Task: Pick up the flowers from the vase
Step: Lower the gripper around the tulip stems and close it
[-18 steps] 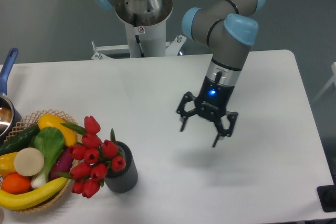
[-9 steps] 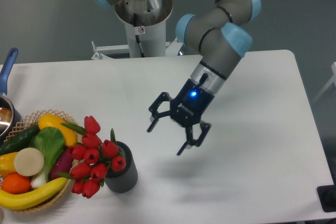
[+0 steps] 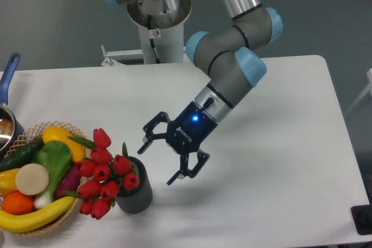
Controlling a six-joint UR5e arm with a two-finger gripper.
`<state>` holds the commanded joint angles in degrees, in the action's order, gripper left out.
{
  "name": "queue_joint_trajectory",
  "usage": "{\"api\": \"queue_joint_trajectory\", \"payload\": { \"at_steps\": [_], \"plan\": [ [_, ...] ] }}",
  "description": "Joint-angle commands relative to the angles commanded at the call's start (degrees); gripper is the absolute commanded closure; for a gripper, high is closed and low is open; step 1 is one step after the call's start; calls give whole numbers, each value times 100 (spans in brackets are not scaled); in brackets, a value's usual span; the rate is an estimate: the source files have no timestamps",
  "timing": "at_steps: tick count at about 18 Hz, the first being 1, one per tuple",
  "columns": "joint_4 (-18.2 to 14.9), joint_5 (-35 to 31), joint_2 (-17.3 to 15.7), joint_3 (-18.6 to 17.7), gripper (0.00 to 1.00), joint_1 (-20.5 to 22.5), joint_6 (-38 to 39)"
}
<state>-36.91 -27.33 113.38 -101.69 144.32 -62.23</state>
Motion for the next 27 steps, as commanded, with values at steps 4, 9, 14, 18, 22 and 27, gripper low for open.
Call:
{"api": "queue_joint_trajectory", "payload": {
  "at_steps": [4, 9, 14, 18, 22, 27],
  "plan": [
    [0, -9, 53, 9, 0, -211, 0],
    [0, -17, 88, 9, 0, -343, 0],
    [0, -18, 88, 9, 29, -378, 0],
    [0, -18, 79, 26, 86, -378, 18],
    [0, -18, 70, 70, 100, -378, 18],
    [0, 44, -9, 158, 100, -326, 35]
  ]
}}
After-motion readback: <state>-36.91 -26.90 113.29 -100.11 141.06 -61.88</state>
